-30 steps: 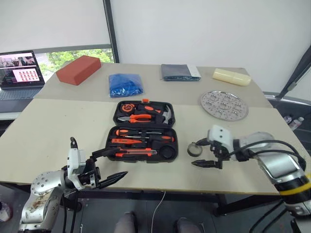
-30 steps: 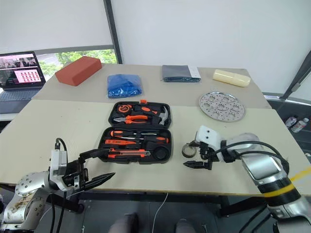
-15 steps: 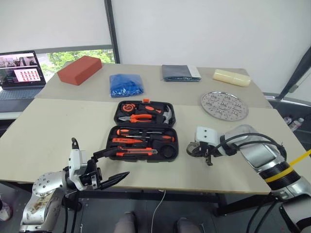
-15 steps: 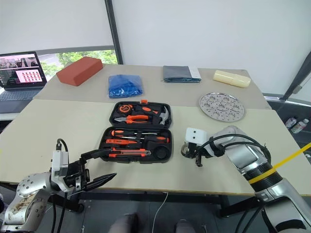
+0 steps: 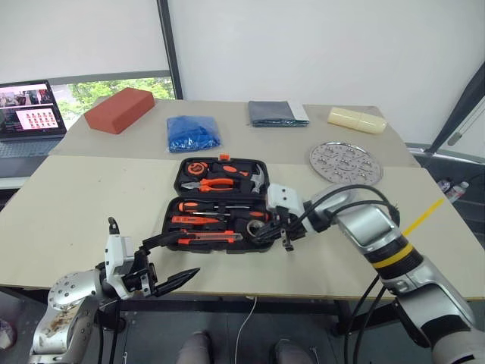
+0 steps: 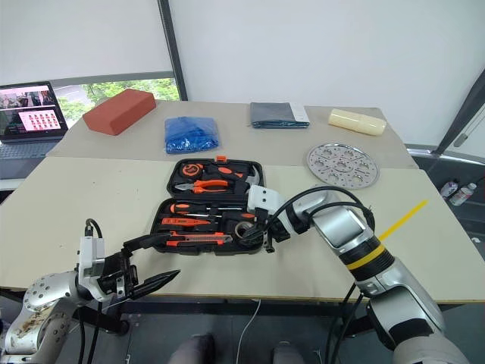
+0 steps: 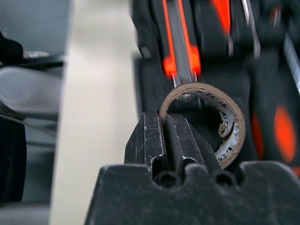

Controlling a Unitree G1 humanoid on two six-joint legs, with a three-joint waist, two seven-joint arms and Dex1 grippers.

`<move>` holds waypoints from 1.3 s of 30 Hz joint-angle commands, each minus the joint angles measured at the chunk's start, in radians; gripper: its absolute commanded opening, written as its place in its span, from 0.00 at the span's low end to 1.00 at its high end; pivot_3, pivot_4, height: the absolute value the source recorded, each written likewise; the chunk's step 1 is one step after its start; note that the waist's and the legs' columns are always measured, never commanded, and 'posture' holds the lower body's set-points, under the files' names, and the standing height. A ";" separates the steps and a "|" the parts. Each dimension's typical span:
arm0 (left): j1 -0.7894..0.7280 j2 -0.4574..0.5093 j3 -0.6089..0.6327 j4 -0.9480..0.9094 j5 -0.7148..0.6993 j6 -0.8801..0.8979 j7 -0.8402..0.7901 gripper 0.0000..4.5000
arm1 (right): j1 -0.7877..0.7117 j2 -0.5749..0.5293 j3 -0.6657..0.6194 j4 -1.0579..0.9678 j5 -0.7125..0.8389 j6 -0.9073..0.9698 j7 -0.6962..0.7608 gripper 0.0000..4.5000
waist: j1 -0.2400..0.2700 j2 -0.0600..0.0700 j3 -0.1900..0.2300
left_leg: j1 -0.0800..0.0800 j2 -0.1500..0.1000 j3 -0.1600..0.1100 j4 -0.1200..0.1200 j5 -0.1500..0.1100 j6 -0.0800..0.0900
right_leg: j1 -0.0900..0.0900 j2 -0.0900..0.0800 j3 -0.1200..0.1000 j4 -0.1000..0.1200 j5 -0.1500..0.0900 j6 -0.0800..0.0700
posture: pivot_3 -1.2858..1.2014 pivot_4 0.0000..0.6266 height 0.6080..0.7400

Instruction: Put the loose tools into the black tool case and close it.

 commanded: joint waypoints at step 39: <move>-0.824 0.010 -0.135 1.041 0.360 0.056 0.190 0.00 | -0.227 0.266 -0.299 1.057 -0.183 -0.877 -0.361 0.01 | -0.008 -0.003 0.005 | 0.000 0.000 -0.001 -0.004 0.005 0.005 | 0.001 0.003 -0.001 0.001 0.004 0.006 | 0.52 0.24 1.00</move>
